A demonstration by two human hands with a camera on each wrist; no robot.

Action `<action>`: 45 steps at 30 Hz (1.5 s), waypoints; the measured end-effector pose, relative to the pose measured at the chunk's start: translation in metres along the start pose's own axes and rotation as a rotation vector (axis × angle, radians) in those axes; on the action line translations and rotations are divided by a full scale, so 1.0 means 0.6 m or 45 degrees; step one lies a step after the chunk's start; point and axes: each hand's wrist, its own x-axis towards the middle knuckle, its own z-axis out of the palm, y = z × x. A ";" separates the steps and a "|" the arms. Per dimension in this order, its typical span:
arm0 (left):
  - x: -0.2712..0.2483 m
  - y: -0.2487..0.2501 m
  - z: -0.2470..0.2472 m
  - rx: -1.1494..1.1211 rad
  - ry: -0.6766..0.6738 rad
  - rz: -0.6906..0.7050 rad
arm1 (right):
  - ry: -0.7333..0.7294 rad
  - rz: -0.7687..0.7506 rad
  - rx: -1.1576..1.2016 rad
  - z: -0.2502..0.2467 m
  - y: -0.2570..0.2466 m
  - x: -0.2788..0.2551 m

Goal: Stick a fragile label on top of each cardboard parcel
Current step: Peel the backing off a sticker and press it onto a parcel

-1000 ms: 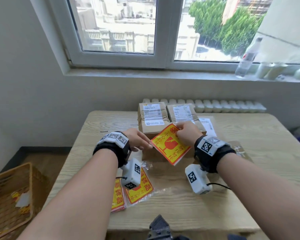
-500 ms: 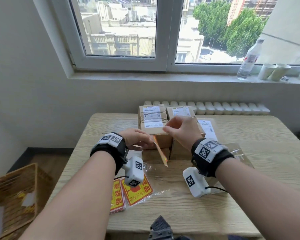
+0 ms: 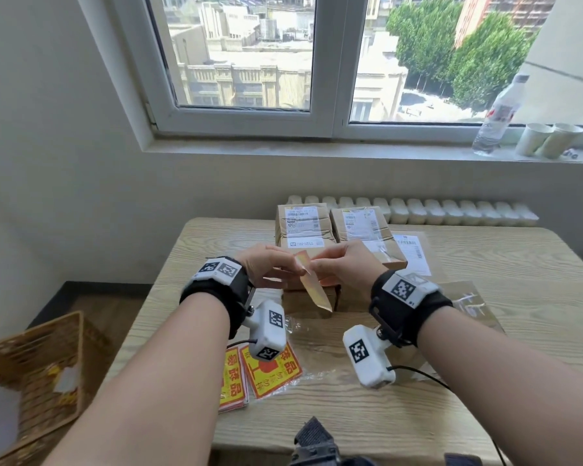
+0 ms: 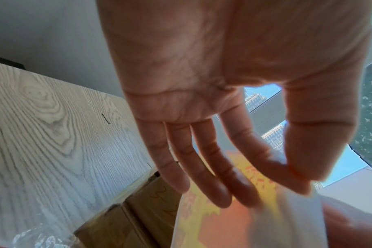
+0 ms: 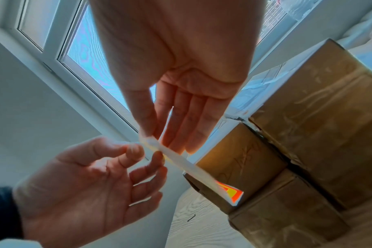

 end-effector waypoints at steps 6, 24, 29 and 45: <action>0.000 0.005 -0.013 -0.369 0.187 0.005 | 0.074 -0.005 0.047 0.017 -0.002 0.014; 0.008 0.007 -0.061 -0.370 0.287 0.247 | 0.185 -0.163 0.051 0.054 -0.055 0.036; 0.025 -0.007 -0.098 -0.358 0.527 0.179 | 0.214 -0.104 0.150 0.052 -0.059 0.045; 0.156 -0.187 -0.177 -0.220 0.851 -0.413 | 0.434 -0.090 0.147 0.058 -0.066 0.101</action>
